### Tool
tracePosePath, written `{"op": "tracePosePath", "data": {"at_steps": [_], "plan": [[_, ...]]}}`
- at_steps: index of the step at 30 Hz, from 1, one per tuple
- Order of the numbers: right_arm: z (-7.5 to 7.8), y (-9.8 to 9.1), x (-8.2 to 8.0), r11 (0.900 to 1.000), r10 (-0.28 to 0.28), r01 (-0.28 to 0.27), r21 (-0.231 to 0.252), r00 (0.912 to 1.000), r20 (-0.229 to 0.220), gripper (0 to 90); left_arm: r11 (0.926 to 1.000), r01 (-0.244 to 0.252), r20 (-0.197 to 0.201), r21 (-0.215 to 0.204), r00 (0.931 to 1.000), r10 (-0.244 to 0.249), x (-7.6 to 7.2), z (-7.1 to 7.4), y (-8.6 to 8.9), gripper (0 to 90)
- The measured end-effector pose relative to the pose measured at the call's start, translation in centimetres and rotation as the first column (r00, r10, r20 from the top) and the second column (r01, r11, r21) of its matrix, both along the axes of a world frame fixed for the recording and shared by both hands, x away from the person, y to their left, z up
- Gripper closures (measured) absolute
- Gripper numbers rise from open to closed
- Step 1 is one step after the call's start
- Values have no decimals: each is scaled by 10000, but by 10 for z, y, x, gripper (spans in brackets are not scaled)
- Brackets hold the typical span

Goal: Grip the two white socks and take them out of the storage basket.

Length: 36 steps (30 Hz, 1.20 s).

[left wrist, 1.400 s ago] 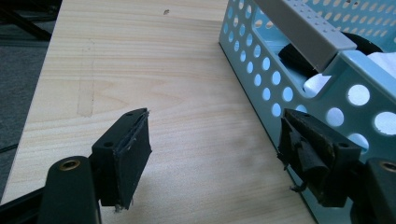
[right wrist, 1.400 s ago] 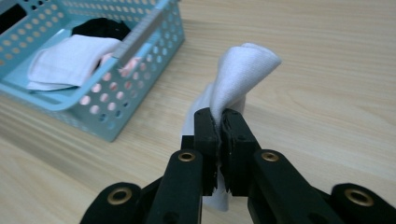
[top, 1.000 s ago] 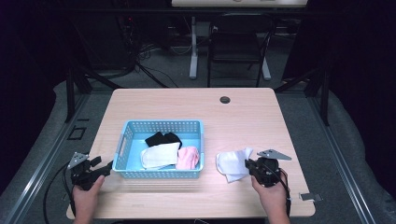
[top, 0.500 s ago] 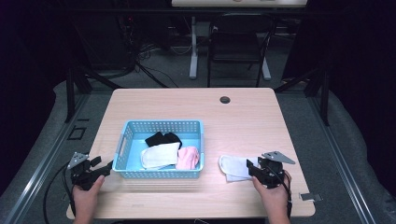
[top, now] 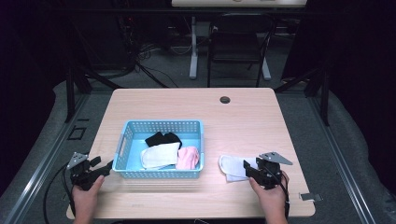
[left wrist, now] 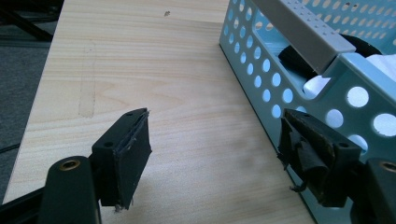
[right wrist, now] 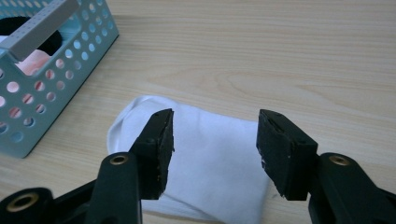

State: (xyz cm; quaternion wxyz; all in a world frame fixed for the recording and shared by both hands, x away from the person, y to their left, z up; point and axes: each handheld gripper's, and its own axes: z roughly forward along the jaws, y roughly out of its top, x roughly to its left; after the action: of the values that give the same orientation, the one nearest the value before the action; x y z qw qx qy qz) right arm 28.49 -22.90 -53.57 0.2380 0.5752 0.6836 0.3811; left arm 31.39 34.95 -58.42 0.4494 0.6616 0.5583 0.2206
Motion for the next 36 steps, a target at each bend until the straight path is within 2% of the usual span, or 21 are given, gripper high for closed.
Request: {"op": "tracePosePath", "data": {"at_steps": [4,8,13,16,19,25,29,32,36], "plan": [[3,7,0,9995,269,-269,-168,9996,35,426,10000,9,-24,-12,10000,-9,0,0,-1,250],[11,17,4,9967,809,-809,76,9967,-40,378,10000,-4,4,-16,10000,4,0,0,0,250],[23,33,9,9907,1356,-1356,90,9908,40,362,10000,3,1,-27,10000,-3,0,0,0,250],[29,46,14,9839,1765,-1767,266,9842,114,371,10000,19,-40,-24,10000,-19,0,0,1,250],[34,60,20,9772,2122,-2123,75,9772,106,377,10000,15,-37,-29,10000,-15,0,0,1,250],[45,93,32,9651,2594,-2601,294,9655,233,379,10000,50,-29,-12,10000,-50,0,0,1,250],[48,115,40,9498,3126,-3127,70,9498,104,381,10000,34,-21,-15,10000,-34,0,0,1,250],[50,128,44,9424,3345,-3345,-72,9424,17,378,10000,31,-19,-25,10000,-31,0,1,1,250],[53,142,49,9293,3691,-3690,132,9294,-26,384,10000,35,-27,-17,10000,-35,0,1,1,250]]}}
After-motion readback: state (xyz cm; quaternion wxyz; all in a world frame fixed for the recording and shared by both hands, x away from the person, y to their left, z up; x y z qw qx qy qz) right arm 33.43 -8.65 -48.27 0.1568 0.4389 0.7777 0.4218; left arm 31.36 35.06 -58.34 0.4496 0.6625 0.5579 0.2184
